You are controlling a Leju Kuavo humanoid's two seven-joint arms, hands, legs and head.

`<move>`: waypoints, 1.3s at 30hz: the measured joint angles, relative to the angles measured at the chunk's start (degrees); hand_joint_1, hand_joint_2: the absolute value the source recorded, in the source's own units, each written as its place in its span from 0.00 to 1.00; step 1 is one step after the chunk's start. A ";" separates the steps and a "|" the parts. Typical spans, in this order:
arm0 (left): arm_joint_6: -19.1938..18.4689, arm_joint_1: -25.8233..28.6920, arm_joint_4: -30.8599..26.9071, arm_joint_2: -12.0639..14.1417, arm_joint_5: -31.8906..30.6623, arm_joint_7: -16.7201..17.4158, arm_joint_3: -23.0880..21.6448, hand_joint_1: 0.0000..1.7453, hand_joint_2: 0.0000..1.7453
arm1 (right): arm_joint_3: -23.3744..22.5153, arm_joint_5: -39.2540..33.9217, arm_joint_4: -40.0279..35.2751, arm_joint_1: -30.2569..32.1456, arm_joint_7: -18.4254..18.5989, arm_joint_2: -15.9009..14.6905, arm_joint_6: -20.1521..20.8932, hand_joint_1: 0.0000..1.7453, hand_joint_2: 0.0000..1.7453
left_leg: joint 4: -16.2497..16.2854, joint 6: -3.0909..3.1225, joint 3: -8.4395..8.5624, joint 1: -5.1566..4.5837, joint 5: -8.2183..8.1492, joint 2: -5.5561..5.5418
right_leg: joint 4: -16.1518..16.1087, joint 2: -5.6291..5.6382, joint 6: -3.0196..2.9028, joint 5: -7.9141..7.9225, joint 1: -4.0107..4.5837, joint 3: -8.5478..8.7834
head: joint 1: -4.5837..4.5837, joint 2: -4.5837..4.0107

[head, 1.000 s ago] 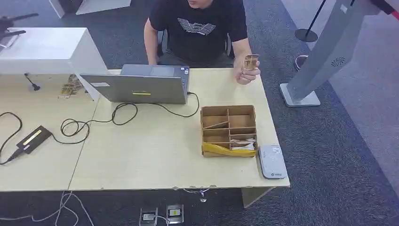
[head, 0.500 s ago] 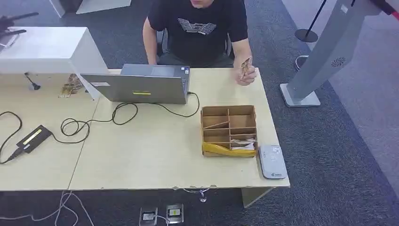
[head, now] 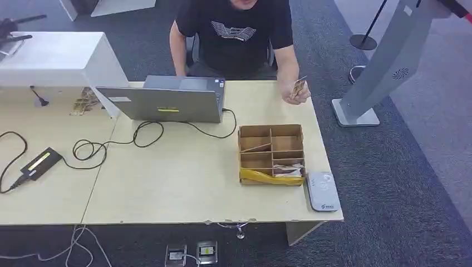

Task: Pass the card to the sensor for recognition and then transmit it.

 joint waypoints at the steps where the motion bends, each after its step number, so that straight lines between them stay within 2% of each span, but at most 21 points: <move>1: 0.00 -0.05 0.00 0.00 -0.33 0.00 -0.15 0.00 0.00 | 1.13 -0.29 -2.29 -0.63 1.92 0.24 0.62 0.00 1.00 | 0.00 0.00 -0.01 0.00 0.00 -0.01 | 0.00 -0.02 0.00 0.00 0.00 0.00 | 0.04 0.00; 4: 0.00 -0.18 -0.11 -0.04 -1.32 -0.02 -0.44 0.00 0.00 | 6.07 -3.17 -11.61 -0.92 4.32 1.42 2.83 0.00 1.00 | 0.00 0.01 -0.08 0.01 0.01 -0.18 | 0.02 -0.19 -0.01 -0.01 0.01 0.01 | 0.02 0.00; 10: 0.00 -0.23 -0.77 -0.26 -2.61 -0.02 -0.68 0.00 0.00 | 15.88 -8.42 -23.69 0.68 4.03 4.05 5.69 0.00 1.00 | -0.01 0.01 -0.19 0.01 0.01 -0.17 | 0.05 -0.25 -0.02 -0.02 0.01 -0.01 | 0.04 0.00; 12: 0.00 -0.34 -0.85 -0.28 -3.02 -0.02 -0.70 0.00 0.00 | 19.59 -9.22 -26.86 0.88 5.14 4.85 6.97 0.00 1.00 | 0.00 0.02 -0.15 0.01 0.02 -0.17 | 0.05 -0.24 -0.02 -0.02 0.02 0.00 | 0.02 0.00; 15: 0.00 -0.50 -0.90 -0.33 -3.83 -0.17 -0.68 0.00 0.00 | 25.89 -10.49 -31.65 2.81 5.96 5.83 5.78 0.00 1.00 | -0.01 0.09 -0.26 0.01 0.09 -0.38 | 0.05 -0.48 -0.02 -0.02 0.01 0.04 | 0.04 0.00; 16: 0.00 -0.47 -0.98 -0.33 -4.07 -0.46 -0.68 0.00 0.00 | 29.37 -10.49 -33.63 3.53 6.79 6.21 4.72 0.00 1.00 | -0.01 0.09 -0.31 0.00 0.10 -0.37 | 0.06 -0.48 -0.01 -0.01 0.00 0.02 | 0.02 0.00; 19: 0.00 -0.57 -1.51 -0.39 -4.97 -0.98 -0.68 0.00 0.00 | 39.08 -9.26 -39.41 4.90 11.61 6.84 2.34 0.00 1.00 | 0.00 0.08 -0.23 -0.01 0.10 -0.27 | 0.10 -0.37 0.00 0.00 0.00 -0.02 | -0.02 0.00; 23: 0.00 -0.70 -2.12 -0.46 -6.30 -1.29 -0.63 0.00 0.00 | 53.15 -7.01 -51.39 6.59 23.50 6.86 -0.74 0.00 1.00 | 0.00 0.13 -0.30 -0.02 0.17 -0.39 | 0.12 -0.51 0.00 0.00 -0.01 -0.03 | 0.02 0.00; 25: 0.00 -0.72 -2.49 -0.50 -7.22 -1.29 -0.59 0.00 0.00 | 61.21 -6.60 -58.66 6.48 32.82 6.47 -2.03 0.00 1.00 | 0.00 0.12 -0.30 -0.02 0.17 -0.38 | 0.15 -0.51 0.00 0.00 -0.01 -0.04 | 0.05 0.00; 27: 0.00 -0.85 -2.75 -0.48 -8.25 -1.29 -0.55 0.00 0.00 | 69.11 -6.14 -65.44 5.94 39.12 5.55 -3.41 0.00 1.00 | 0.00 0.11 -0.26 0.00 0.18 -0.40 | 0.15 -0.52 0.00 0.00 0.00 -0.05 | 0.07 0.00; 29: 0.00 -0.91 -2.91 -0.48 -9.05 -1.29 -0.53 0.00 0.00 | 75.60 -6.60 -69.52 4.92 41.14 4.50 -4.80 0.00 1.00 | 0.00 0.11 -0.27 0.02 0.20 -0.56 | 0.14 -0.62 -0.01 -0.01 0.02 -0.03 | 0.06 0.00; 33: 0.00 -0.81 -3.39 -0.48 -10.08 -1.29 -0.53 0.00 0.00 | 86.13 -7.17 -74.81 3.76 41.93 2.10 -5.57 0.00 1.00 | 0.00 0.11 -0.33 0.02 0.20 -0.62 | 0.13 -0.64 -0.02 -0.02 0.01 -0.04 | 0.07 0.00; 39: 0.00 -0.88 -3.85 -0.33 -11.37 -1.27 -0.42 0.00 0.00 | 97.80 -3.95 -77.43 2.47 43.31 0.13 -4.91 0.00 1.00 | 0.00 0.11 -0.32 0.01 0.20 -0.63 | 0.11 -0.66 -0.02 -0.02 0.01 -0.05 | 0.02 0.00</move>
